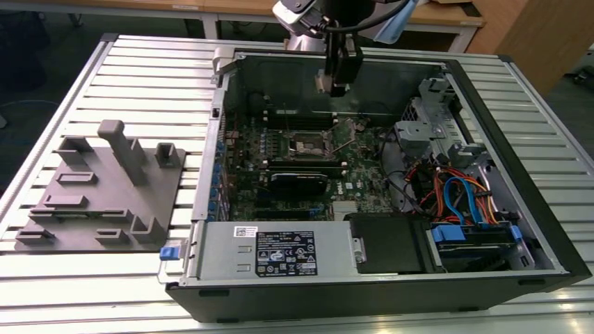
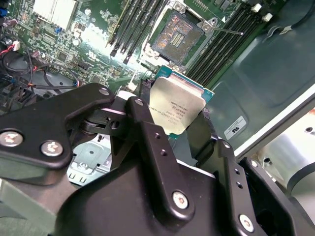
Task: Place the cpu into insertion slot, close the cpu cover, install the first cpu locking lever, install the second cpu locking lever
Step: 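Place the cpu into insertion slot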
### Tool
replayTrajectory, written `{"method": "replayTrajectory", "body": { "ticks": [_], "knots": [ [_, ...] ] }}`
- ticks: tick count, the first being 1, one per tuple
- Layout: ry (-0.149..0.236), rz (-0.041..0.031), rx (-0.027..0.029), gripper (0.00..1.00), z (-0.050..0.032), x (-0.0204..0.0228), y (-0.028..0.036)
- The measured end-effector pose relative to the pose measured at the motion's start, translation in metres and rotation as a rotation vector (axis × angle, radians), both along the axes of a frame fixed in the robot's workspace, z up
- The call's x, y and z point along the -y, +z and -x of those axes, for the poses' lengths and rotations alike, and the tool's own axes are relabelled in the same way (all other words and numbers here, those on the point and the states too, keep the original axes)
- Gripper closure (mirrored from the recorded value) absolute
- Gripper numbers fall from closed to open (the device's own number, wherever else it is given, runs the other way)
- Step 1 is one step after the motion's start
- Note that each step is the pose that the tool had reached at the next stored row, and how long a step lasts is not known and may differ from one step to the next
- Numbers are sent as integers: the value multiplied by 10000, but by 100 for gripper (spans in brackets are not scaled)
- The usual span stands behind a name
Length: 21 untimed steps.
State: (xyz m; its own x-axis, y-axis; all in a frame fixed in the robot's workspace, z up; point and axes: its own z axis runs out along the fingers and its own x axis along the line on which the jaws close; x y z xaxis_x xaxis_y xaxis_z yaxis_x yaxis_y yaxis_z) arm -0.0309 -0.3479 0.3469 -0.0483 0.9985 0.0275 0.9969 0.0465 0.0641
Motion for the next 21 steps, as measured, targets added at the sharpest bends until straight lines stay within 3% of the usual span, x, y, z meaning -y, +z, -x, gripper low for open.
{"method": "replayTrajectory", "body": {
  "ticks": [11, 15, 17, 21],
  "knots": [
    [-41, 3, -1, 46, 0, -3, -171],
    [-488, 2, -1, 46, 0, -6, -238],
    [-517, -2, -2, 46, 0, -7, -254],
    [-517, 0, -56, 46, 0, -7, -284]
  ]
}}
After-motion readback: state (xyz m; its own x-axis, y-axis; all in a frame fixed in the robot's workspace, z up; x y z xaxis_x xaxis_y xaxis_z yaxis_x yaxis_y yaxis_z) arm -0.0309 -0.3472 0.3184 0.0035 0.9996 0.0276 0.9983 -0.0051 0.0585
